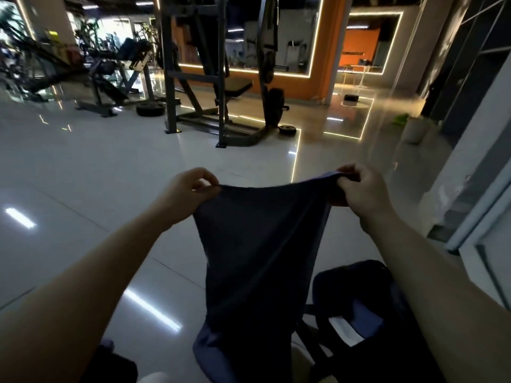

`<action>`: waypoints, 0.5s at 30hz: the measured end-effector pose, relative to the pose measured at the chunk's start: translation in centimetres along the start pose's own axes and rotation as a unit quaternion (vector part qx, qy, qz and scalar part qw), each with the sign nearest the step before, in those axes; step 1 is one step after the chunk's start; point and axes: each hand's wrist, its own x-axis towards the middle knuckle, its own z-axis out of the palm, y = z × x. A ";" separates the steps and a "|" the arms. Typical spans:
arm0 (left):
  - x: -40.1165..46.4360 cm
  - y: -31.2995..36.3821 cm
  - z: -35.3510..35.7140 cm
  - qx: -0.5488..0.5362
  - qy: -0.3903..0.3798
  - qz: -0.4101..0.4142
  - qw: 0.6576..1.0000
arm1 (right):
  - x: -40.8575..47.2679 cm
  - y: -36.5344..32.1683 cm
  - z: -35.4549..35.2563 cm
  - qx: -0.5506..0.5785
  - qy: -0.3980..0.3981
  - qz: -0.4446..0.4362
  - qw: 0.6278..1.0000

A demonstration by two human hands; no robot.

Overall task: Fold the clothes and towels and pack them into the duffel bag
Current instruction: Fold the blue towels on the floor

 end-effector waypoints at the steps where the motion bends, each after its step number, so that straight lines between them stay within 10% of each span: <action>1: -0.4 -0.2 -0.4 0.041 -0.015 0.005 0.999 | -0.3 0.1 -0.3 -0.016 -0.004 -0.008 1.000; 5: -1.0 -1.1 -1.5 0.118 -0.010 0.018 0.993 | -0.8 0.5 -1.3 -0.083 -0.042 -0.033 0.995; 15: 0.2 -1.2 0.2 -0.091 0.058 -0.129 0.986 | -1.3 1.7 -1.6 -0.109 -0.044 -0.039 0.992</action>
